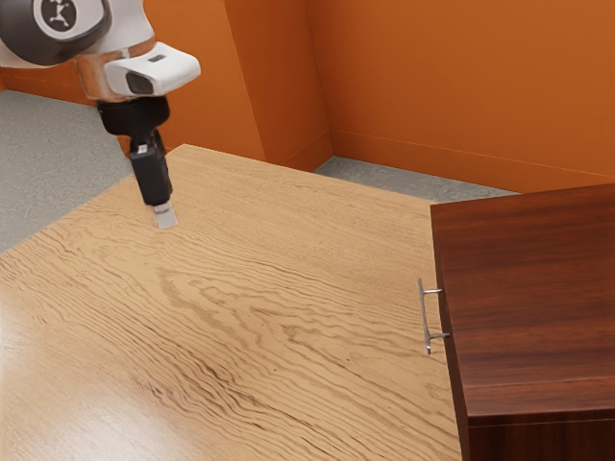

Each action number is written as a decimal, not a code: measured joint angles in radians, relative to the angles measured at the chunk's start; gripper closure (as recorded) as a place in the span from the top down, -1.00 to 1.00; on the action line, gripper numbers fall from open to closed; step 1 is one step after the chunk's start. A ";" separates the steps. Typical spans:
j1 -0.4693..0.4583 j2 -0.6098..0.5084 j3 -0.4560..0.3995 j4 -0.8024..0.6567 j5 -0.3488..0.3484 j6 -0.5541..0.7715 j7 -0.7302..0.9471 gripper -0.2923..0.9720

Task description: Pull the drawer handle with one arm to open the drawer

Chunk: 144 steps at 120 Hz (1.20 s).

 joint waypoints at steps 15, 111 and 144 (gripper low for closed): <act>0.004 -0.007 -0.015 -0.004 -0.005 0.014 0.042 0.54; -0.059 -0.165 -0.087 -0.434 -0.036 0.405 0.847 0.54; -0.071 -0.120 -0.101 -0.434 -0.165 0.523 1.112 0.31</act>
